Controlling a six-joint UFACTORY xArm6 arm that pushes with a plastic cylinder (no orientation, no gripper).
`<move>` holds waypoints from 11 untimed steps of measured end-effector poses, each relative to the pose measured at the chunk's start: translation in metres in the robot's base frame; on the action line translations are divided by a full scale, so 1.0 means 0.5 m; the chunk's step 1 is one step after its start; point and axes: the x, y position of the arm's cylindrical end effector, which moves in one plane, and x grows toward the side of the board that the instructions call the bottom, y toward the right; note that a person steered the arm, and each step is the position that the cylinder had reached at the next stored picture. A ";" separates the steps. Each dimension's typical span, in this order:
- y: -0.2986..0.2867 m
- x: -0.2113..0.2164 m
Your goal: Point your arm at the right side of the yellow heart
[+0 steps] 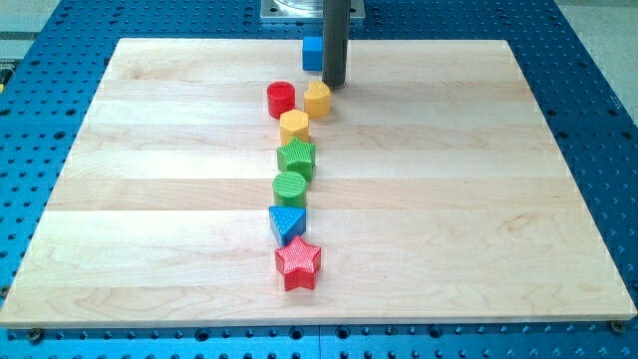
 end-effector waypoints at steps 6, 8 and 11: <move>0.044 0.146; 0.070 0.146; 0.161 0.097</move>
